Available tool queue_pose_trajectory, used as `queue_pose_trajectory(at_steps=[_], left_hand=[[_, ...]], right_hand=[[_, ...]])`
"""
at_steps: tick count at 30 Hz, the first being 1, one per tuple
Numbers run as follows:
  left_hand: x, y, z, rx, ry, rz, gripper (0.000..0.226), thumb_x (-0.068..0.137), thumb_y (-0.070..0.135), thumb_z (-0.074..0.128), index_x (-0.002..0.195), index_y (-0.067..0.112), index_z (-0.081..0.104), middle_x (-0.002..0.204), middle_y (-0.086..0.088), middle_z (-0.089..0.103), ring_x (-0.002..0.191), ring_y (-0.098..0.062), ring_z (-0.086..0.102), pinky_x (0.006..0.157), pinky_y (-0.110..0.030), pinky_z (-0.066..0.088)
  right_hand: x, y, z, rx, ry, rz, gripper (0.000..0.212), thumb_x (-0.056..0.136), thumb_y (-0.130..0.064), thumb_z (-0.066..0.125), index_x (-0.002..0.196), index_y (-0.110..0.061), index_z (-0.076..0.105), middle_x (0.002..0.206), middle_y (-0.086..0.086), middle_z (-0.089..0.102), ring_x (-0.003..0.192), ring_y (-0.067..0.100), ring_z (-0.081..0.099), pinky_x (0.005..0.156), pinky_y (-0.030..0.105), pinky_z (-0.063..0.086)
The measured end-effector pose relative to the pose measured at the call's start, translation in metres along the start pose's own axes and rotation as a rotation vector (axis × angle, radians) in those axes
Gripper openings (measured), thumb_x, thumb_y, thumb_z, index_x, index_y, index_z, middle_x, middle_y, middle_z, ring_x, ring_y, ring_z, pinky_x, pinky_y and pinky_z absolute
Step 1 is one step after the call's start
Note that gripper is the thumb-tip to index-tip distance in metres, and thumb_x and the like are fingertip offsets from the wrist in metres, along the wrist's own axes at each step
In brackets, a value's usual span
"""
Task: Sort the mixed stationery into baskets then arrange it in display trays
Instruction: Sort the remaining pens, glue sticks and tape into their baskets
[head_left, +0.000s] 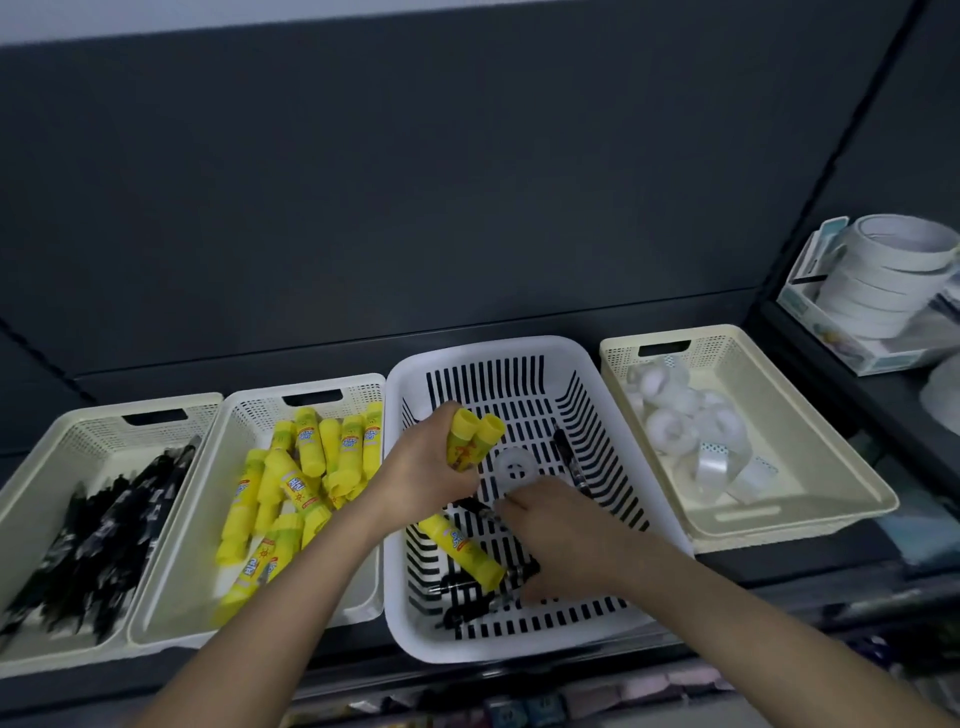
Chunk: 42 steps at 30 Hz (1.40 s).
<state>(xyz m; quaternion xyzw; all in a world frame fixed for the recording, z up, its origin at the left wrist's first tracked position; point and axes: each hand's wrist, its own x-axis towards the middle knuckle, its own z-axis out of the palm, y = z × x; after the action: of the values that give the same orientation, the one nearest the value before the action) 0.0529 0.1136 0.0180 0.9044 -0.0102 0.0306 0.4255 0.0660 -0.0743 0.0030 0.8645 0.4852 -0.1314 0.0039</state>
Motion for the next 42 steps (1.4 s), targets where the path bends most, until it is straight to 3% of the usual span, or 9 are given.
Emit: queue_pose_trajectory(at_steps=[4,9,16,19,25,29,33,36,42], left_hand=[[-0.001,-0.001,-0.003,0.002,0.032,0.002,0.030,0.071,0.009,0.067,0.079,0.029,0.045,0.066,0.010,0.048,0.056,0.003,0.047,0.050,-0.012,0.038],[-0.003,-0.003,-0.010,-0.029,0.065,-0.020,0.024,0.073,0.006,0.068,0.091,0.010,0.052,0.072,0.006,0.053,0.057,0.003,0.046,0.052,-0.011,0.039],[-0.007,-0.005,-0.016,-0.060,0.124,-0.044,0.027,0.073,0.003,0.069,0.078,0.019,0.047,0.065,0.009,0.050,0.055,-0.001,0.045,0.051,-0.013,0.038],[-0.007,-0.006,-0.016,-0.067,0.159,-0.048,0.026,0.074,0.005,0.069,0.080,0.021,0.049,0.069,0.003,0.055,0.056,-0.003,0.047,0.052,-0.014,0.040],[-0.002,-0.005,-0.014,-0.144,0.234,-0.099,0.031,0.075,0.007,0.070,0.078,0.028,0.048,0.067,0.008,0.054,0.054,0.002,0.048,0.050,-0.009,0.040],[0.000,-0.005,-0.013,-0.149,0.243,-0.119,0.028,0.077,0.010,0.071,0.081,0.027,0.050,0.070,0.006,0.056,0.057,-0.002,0.049,0.053,-0.015,0.043],[-0.001,-0.002,-0.013,-0.198,0.240,-0.144,0.028,0.078,0.008,0.070,0.089,0.026,0.052,0.080,-0.003,0.065,0.067,-0.016,0.058,0.062,-0.033,0.051],[0.000,0.000,-0.013,-0.275,0.239,-0.172,0.028,0.080,0.003,0.067,0.093,0.023,0.053,0.078,0.007,0.067,0.068,-0.011,0.060,0.063,-0.027,0.052],[-0.004,0.000,-0.011,-0.340,0.213,-0.177,0.016,0.083,0.003,0.063,0.091,0.016,0.056,0.077,-0.002,0.064,0.066,-0.010,0.054,0.058,-0.021,0.047]], right_hand=[[0.019,-0.010,0.001,-0.058,-0.100,-0.017,0.074,0.067,-0.049,0.077,0.120,-0.005,0.049,0.113,0.011,0.053,0.104,0.027,0.048,0.095,0.038,0.038],[0.035,-0.013,0.003,-0.015,-0.112,0.017,0.041,0.083,-0.022,0.064,0.116,-0.005,0.049,0.109,0.013,0.054,0.095,0.025,0.052,0.062,0.027,0.036],[0.035,-0.004,0.010,0.131,-0.089,0.146,0.051,0.080,-0.002,0.057,0.127,-0.007,0.038,0.083,0.007,0.052,0.060,0.017,0.048,0.043,0.025,0.030],[0.031,-0.001,0.010,0.177,-0.037,0.214,0.086,0.081,0.005,0.052,0.149,-0.017,0.004,0.061,0.000,0.044,0.046,0.014,0.043,0.038,0.024,0.028],[0.020,0.017,-0.005,0.288,0.165,0.458,0.085,0.082,0.006,0.051,0.150,-0.012,0.003,0.087,0.005,0.057,0.058,0.010,0.047,0.044,0.025,0.034],[0.023,0.038,-0.003,0.218,0.204,0.700,0.052,0.087,0.002,0.048,0.136,0.004,0.030,0.092,0.011,0.065,0.075,0.021,0.063,0.048,0.025,0.035],[0.029,0.043,0.002,0.203,0.126,0.764,0.007,0.089,-0.005,0.051,0.091,-0.006,0.058,0.089,0.007,0.065,0.082,0.022,0.064,0.060,0.025,0.040],[0.037,0.047,0.004,0.159,0.090,0.797,0.031,0.089,-0.006,0.053,0.061,-0.014,0.043,0.061,-0.003,0.045,0.058,0.012,0.049,0.052,0.023,0.038],[0.043,0.054,0.000,0.595,0.078,0.849,0.036,0.084,-0.007,0.057,0.056,-0.015,0.035,0.054,0.000,0.040,0.045,0.010,0.035,0.039,0.020,0.026]])
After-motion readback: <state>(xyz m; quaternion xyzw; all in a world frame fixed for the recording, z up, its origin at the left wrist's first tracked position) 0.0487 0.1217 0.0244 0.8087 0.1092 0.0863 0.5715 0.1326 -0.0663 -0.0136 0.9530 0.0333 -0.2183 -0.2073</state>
